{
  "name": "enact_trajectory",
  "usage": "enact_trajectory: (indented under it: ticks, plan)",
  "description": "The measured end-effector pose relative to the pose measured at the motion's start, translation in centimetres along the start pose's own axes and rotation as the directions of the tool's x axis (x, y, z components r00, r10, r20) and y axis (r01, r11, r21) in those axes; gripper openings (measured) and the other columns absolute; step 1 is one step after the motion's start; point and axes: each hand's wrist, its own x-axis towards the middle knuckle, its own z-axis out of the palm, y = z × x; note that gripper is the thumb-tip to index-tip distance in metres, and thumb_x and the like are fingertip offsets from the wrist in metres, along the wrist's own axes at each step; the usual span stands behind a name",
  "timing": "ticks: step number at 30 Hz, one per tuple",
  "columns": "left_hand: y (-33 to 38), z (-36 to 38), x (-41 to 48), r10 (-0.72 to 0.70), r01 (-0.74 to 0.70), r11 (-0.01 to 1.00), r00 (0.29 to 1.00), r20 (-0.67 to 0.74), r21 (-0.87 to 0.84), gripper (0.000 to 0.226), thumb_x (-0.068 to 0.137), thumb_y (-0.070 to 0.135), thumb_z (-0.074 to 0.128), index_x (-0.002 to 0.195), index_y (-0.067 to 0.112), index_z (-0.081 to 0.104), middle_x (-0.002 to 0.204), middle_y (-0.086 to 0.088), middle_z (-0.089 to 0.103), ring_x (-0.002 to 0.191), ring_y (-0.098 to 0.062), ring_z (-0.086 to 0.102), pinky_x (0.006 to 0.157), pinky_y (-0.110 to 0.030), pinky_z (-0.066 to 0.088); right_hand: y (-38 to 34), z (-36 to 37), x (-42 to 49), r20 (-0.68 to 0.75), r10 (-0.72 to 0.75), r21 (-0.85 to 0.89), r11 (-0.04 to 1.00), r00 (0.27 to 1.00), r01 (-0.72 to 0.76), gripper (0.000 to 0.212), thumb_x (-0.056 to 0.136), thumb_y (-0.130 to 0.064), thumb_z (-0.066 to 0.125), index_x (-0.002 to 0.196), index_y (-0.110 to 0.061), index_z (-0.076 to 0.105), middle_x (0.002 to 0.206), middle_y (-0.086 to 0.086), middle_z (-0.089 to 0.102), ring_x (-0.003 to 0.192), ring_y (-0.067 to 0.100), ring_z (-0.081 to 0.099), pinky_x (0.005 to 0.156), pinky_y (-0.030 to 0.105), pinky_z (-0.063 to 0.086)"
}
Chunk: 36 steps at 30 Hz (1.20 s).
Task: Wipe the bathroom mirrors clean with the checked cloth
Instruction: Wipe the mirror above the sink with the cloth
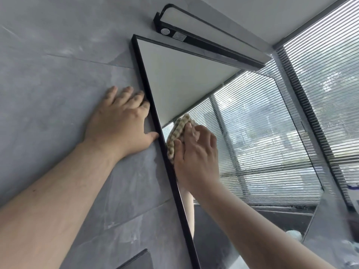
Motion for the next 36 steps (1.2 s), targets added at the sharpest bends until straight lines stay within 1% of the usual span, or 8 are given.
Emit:
enact_trajectory:
  ticks: [7,10,13,16,21,25,31,36]
  plan:
    - [-0.1,0.0,0.1,0.005,-0.005,1.0,1.0,-0.005,0.0,0.088,0.084,0.071,0.048,0.152,0.017,0.034,0.163,-0.005,0.025,0.152,-0.025,0.014,0.123,-0.046,0.003,1.8,-0.2,1.4,0.072,-0.063,0.119,0.991,0.995,0.054,0.057,0.102,-0.042,0.036,0.155,-0.025,0.029,0.159,-0.003,0.027,0.146,0.017,0.017,0.122,0.035,0.01]
    - [-0.1,0.1,0.0,0.007,-0.007,1.0,1.0,-0.005,0.003,0.088,0.084,0.071,0.048,0.152,0.016,0.035,0.163,-0.005,0.025,0.152,-0.025,0.014,0.123,-0.046,0.003,4.0,0.4,2.1,0.017,-0.001,0.147,0.989,1.0,-0.001,0.06,0.096,-0.045,0.031,0.153,-0.026,0.037,0.156,-0.003,0.033,0.145,0.016,0.021,0.122,0.042,0.015]
    - [0.1,0.1,-0.1,0.002,-0.003,1.0,1.0,0.026,0.029,0.093,0.082,0.076,0.044,0.154,0.018,0.03,0.165,-0.004,0.02,0.153,-0.024,0.009,0.123,-0.047,0.002,7.1,0.9,0.7,-0.003,0.057,0.117,0.992,0.998,-0.056,0.062,0.096,-0.045,0.024,0.152,-0.02,0.038,0.158,0.001,0.033,0.147,0.016,0.02,0.124,0.033,0.007]
    - [0.3,0.2,-0.4,0.006,-0.009,0.998,0.998,0.057,0.055,0.106,0.077,0.085,0.039,0.156,0.016,0.023,0.166,-0.006,0.015,0.154,-0.025,0.005,0.123,-0.049,0.0,10.2,1.7,-2.0,0.03,0.028,0.038,0.999,0.999,-0.029,0.075,0.096,-0.052,0.008,0.154,-0.007,0.028,0.162,0.011,0.023,0.152,0.017,0.01,0.122,0.025,-0.007]
    - [0.5,0.1,-0.6,0.007,-0.011,0.997,0.998,0.055,0.072,0.11,0.075,0.087,0.035,0.156,0.014,0.021,0.166,-0.007,0.014,0.154,-0.026,0.005,0.123,-0.05,0.001,10.8,1.8,-3.2,0.15,0.177,-0.019,0.984,0.973,-0.176,0.08,0.085,-0.055,-0.005,0.156,-0.019,0.001,0.166,0.0,-0.007,0.147,0.002,-0.016,0.111,0.014,-0.024]
    - [0.6,0.2,-0.7,0.001,-0.004,0.998,0.999,0.049,0.056,0.11,0.074,0.086,0.037,0.156,0.014,0.023,0.166,-0.007,0.015,0.153,-0.026,0.006,0.123,-0.049,0.001,7.6,0.9,-0.9,0.212,0.065,0.035,0.997,0.975,-0.074,0.065,0.095,-0.045,0.013,0.155,-0.026,-0.005,0.165,-0.004,-0.012,0.143,0.0,-0.021,0.11,0.017,-0.026]
    - [0.9,0.5,-1.3,-0.006,0.006,1.0,1.0,0.014,0.012,0.098,0.079,0.075,0.049,0.152,0.013,0.033,0.163,-0.008,0.024,0.152,-0.027,0.014,0.123,-0.048,0.005,2.0,0.2,-1.4,0.236,-0.338,0.105,0.941,0.911,0.322,0.061,0.101,-0.045,0.016,0.154,-0.031,-0.01,0.164,-0.006,-0.014,0.147,0.008,-0.024,0.118,0.024,-0.019]
    - [1.5,0.8,-2.4,-0.013,0.013,1.0,1.0,-0.005,0.015,0.098,0.077,0.077,0.049,0.15,0.013,0.039,0.161,-0.01,0.03,0.151,-0.029,0.019,0.122,-0.05,0.007,4.9,0.3,-4.0,0.262,-0.286,0.106,0.958,0.922,0.267,0.058,0.097,-0.051,0.007,0.149,-0.039,-0.014,0.16,-0.013,-0.02,0.145,0.0,-0.028,0.118,0.023,-0.02]
